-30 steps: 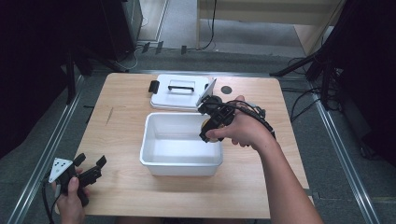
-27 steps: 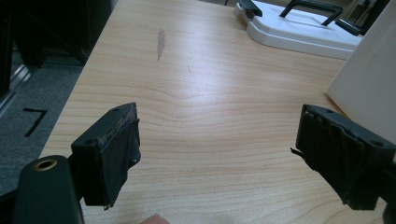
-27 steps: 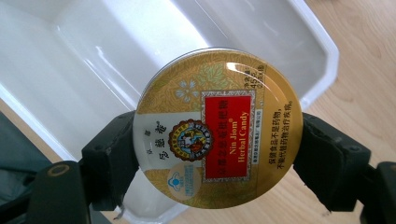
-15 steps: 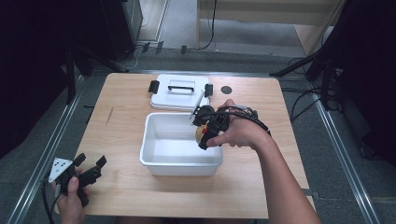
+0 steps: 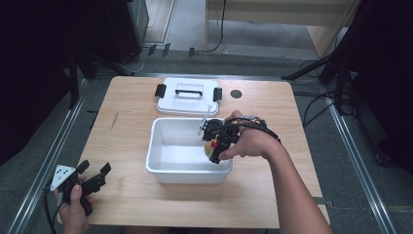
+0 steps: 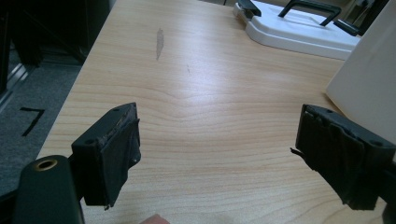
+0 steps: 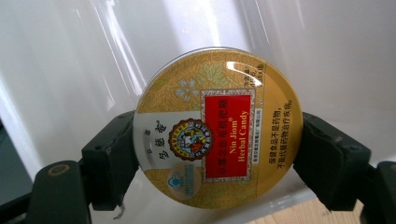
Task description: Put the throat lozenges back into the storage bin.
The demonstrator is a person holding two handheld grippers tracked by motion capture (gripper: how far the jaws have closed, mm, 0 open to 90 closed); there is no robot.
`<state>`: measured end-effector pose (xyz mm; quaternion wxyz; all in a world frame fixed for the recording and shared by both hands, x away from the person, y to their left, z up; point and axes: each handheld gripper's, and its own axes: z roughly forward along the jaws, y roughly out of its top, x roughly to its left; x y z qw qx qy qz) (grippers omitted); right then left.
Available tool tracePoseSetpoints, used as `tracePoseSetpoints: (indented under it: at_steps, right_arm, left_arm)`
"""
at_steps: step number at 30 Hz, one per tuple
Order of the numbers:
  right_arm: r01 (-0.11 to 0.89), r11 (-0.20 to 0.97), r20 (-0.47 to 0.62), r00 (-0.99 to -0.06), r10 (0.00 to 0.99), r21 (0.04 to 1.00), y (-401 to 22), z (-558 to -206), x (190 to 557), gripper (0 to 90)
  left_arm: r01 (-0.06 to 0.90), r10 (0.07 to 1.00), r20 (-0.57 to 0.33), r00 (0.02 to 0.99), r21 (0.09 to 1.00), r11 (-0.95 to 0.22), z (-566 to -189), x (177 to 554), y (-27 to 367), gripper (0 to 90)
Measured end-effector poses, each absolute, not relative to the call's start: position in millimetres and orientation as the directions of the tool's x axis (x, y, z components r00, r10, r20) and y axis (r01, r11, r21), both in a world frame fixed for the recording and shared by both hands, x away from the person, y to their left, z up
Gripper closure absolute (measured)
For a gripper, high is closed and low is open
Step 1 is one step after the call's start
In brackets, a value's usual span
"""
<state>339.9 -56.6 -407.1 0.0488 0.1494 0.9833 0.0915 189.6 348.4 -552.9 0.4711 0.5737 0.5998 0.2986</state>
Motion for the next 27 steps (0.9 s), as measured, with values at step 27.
tracePoseSetpoints:
  at_steps: [27]
  right_arm:
    - [0.244, 0.964, -0.113, -0.96, 0.255, 0.103, -45, -438, 337, 20.4]
  left_arm:
    - [0.409, 0.966, -0.236, 0.106, 0.896, 0.174, -553, 190, 350, 14.5]
